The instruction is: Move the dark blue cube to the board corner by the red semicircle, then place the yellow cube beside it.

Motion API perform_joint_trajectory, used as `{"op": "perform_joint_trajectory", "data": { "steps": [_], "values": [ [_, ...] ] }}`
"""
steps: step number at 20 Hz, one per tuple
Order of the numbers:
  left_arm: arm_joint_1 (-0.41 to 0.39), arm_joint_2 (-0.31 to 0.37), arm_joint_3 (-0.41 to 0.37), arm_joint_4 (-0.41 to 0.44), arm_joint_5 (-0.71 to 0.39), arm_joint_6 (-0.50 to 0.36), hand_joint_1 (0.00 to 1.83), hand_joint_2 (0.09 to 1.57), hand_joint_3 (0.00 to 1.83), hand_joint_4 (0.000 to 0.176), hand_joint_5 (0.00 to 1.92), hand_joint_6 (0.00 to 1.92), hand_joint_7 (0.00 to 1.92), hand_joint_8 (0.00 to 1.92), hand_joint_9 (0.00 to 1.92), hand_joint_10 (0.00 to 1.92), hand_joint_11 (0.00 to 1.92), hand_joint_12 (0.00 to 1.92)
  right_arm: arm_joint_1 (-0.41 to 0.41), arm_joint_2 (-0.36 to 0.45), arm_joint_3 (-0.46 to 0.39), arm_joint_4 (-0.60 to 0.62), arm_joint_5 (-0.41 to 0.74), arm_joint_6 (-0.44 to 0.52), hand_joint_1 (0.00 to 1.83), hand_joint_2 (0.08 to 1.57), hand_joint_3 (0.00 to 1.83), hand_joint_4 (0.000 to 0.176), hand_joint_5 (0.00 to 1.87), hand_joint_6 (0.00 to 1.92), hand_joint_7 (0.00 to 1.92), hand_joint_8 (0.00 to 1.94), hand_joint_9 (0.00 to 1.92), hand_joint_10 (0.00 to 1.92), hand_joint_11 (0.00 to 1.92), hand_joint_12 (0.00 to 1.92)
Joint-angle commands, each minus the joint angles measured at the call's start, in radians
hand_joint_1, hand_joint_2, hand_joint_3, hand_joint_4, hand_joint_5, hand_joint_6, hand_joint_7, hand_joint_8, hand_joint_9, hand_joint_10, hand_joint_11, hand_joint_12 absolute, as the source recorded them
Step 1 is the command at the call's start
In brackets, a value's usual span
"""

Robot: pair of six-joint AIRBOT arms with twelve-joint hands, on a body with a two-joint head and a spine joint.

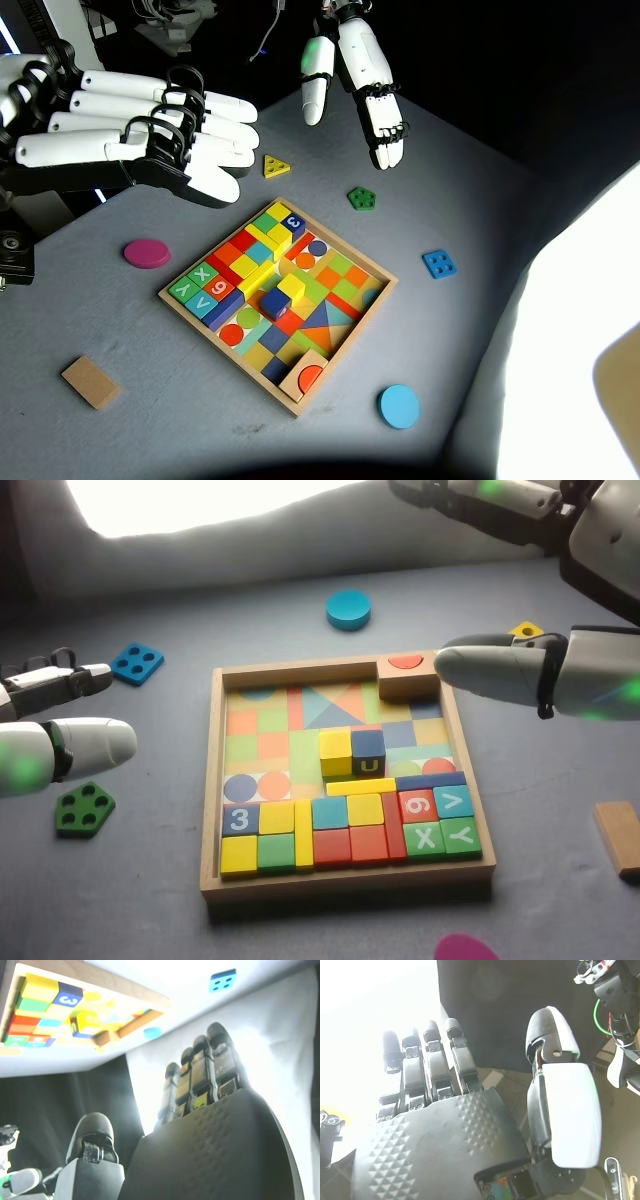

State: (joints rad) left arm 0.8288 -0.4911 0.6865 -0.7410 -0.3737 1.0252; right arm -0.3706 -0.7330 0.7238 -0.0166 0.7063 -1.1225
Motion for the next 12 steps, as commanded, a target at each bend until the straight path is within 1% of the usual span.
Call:
{"op": "perform_joint_trajectory", "data": {
  "steps": [1, 2, 3, 4, 5, 6, 7, 8, 9, 10, 11, 12],
  "values": [
    [-0.006, -0.001, 0.004, 0.011, -0.076, 0.005, 0.0, 1.22, 0.0, 0.056, 0.03, 0.0, 0.04, 0.0, 0.04, 0.0, 0.0, 0.14, 0.015, 0.005, 0.0, 0.022, 0.096, -0.002, 0.03, 1.15, 0.0, 0.023, 0.3, 0.02, 0.19, 0.0, 0.17, 0.0, 0.0, 0.57],
    [-0.006, -0.002, 0.004, 0.011, -0.073, 0.009, 0.0, 1.23, 0.0, 0.054, 0.04, 0.01, 0.06, 0.01, 0.06, 0.01, 0.0, 0.19, 0.015, 0.003, 0.0, 0.034, 0.077, -0.003, 0.04, 1.15, 0.0, 0.022, 0.42, 0.03, 0.22, 0.0, 0.17, 0.0, 0.0, 0.54],
    [-0.004, -0.003, 0.006, 0.011, -0.073, 0.02, 0.0, 1.23, 0.0, 0.05, 0.05, 0.01, 0.07, 0.01, 0.07, 0.01, 0.0, 0.2, 0.014, -0.001, 0.0, 0.049, 0.057, -0.017, 0.02, 1.15, 0.0, 0.01, 0.6, 0.04, 0.23, 0.0, 0.16, 0.0, 0.0, 0.47],
    [-0.004, -0.004, 0.007, 0.011, -0.073, 0.027, 0.0, 1.23, 0.0, 0.05, 0.06, 0.01, 0.07, 0.0, 0.06, 0.01, 0.0, 0.18, 0.011, -0.007, 0.002, 0.059, 0.047, -0.03, 0.01, 1.16, 0.0, 0.001, 0.71, 0.04, 0.24, 0.0, 0.15, 0.0, 0.0, 0.4],
    [-0.003, -0.004, 0.009, 0.011, -0.073, 0.032, 0.0, 1.23, 0.0, 0.048, 0.05, 0.0, 0.06, 0.0, 0.06, 0.01, 0.0, 0.23, 0.007, -0.018, 0.008, 0.069, 0.043, -0.046, 0.02, 1.16, 0.0, 0.0, 0.83, 0.05, 0.25, 0.0, 0.12, 0.0, 0.0, 0.21],
    [-0.002, -0.004, 0.01, 0.011, -0.072, 0.035, 0.0, 1.23, 0.0, 0.048, 0.05, 0.0, 0.06, 0.0, 0.06, 0.0, 0.0, 0.2, 0.002, -0.034, 0.021, 0.072, 0.042, -0.048, 0.01, 1.16, 0.0, 0.0, 0.9, 0.04, 0.24, 0.0, 0.1, 0.0, 0.0, 0.06],
    [-0.001, -0.005, 0.01, 0.011, -0.071, 0.04, 0.0, 1.23, 0.0, 0.05, 0.04, 0.0, 0.06, 0.0, 0.06, 0.0, 0.0, 0.2, 0.0, -0.053, 0.038, 0.079, 0.032, -0.054, 0.0, 1.16, 0.0, 0.0, 0.95, 0.05, 0.24, 0.0, 0.08, 0.0, 0.0, 0.01],
    [-0.002, -0.004, 0.01, 0.011, -0.071, 0.053, 0.0, 1.23, 0.0, 0.052, 0.03, 0.0, 0.05, 0.0, 0.05, 0.0, 0.0, 0.2, 0.0, -0.078, 0.057, 0.12, 0.008, -0.09, 0.0, 1.17, 0.0, 0.0, 0.99, 0.03, 0.25, 0.0, 0.07, 0.0, 0.0, 0.0],
    [-0.002, -0.003, 0.011, 0.011, -0.071, 0.064, 0.0, 1.23, 0.0, 0.05, 0.04, 0.0, 0.05, 0.0, 0.06, 0.0, 0.0, 0.2, -0.001, -0.103, 0.078, 0.146, -0.008, -0.117, 0.02, 1.17, 0.0, 0.0, 1.01, 0.03, 0.24, 0.0, 0.06, 0.0, 0.0, 0.0],
    [-0.003, -0.002, 0.011, 0.011, -0.072, 0.073, 0.0, 1.23, 0.0, 0.048, 0.04, 0.0, 0.05, 0.0, 0.05, 0.0, 0.0, 0.18, -0.002, -0.127, 0.099, 0.16, -0.015, -0.137, 0.01, 1.17, 0.0, 0.0, 1.02, 0.02, 0.23, 0.0, 0.05, 0.0, 0.0, 0.0],
    [-0.003, -0.003, 0.012, 0.011, -0.088, 0.087, 0.0, 1.24, 0.0, 0.051, 0.03, 0.0, 0.05, 0.0, 0.05, 0.0, 0.0, 0.21, -0.008, -0.175, 0.144, 0.198, -0.031, -0.173, 0.02, 1.17, 0.0, 0.0, 1.04, 0.03, 0.26, 0.01, 0.06, 0.0, 0.0, 0.0],
    [-0.003, -0.004, 0.011, 0.011, -0.092, 0.089, 0.0, 1.24, 0.0, 0.051, 0.03, 0.0, 0.05, 0.0, 0.05, 0.0, 0.0, 0.21, -0.008, -0.182, 0.154, 0.202, -0.036, -0.174, 0.02, 1.17, 0.0, 0.0, 1.04, 0.03, 0.26, 0.01, 0.06, 0.0, 0.0, 0.0]
  ]
}}
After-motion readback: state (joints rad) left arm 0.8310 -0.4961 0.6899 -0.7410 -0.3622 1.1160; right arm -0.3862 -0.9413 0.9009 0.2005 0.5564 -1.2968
